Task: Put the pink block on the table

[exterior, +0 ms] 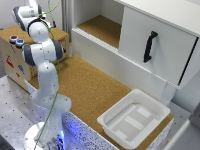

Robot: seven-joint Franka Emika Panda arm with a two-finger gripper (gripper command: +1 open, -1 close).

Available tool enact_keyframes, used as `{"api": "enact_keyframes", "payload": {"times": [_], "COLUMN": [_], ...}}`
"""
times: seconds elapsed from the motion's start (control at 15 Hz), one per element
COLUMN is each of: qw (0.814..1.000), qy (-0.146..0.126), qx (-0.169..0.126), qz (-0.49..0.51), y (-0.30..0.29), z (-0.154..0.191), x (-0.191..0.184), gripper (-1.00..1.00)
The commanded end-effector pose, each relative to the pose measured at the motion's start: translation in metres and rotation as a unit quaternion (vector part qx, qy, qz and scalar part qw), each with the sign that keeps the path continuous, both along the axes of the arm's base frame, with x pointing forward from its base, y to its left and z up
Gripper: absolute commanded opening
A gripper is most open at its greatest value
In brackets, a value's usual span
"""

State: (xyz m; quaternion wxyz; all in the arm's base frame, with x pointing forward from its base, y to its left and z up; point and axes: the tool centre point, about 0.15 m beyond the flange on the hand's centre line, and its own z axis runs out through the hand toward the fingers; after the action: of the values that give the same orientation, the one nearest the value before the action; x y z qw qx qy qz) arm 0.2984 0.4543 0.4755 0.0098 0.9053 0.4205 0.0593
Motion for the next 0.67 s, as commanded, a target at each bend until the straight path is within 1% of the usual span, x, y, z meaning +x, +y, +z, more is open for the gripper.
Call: {"api": "enact_keyframes", "payload": {"times": [0.0, 0.2, 0.33, 0.47, 0.53, 0.6], "qw": [0.988, 0.972, 0.956, 0.938, 0.932, 0.926], "qy": [-0.026, -0.039, -0.043, -0.028, -0.031, -0.019], "qx": [0.062, 0.052, 0.042, 0.052, 0.056, 0.063], "qz": [-0.138, -0.224, -0.286, -0.340, -0.356, -0.373], "y": [-0.106, -0.154, -0.185, -0.216, -0.225, -0.237], "z": [0.001, -0.013, -0.028, -0.049, -0.058, -0.071], "x": [-0.011, -0.018, -0.021, -0.023, -0.022, -0.018], "gripper": [-1.00, -1.00, -1.00, -1.00, -1.00, -1.00]}}
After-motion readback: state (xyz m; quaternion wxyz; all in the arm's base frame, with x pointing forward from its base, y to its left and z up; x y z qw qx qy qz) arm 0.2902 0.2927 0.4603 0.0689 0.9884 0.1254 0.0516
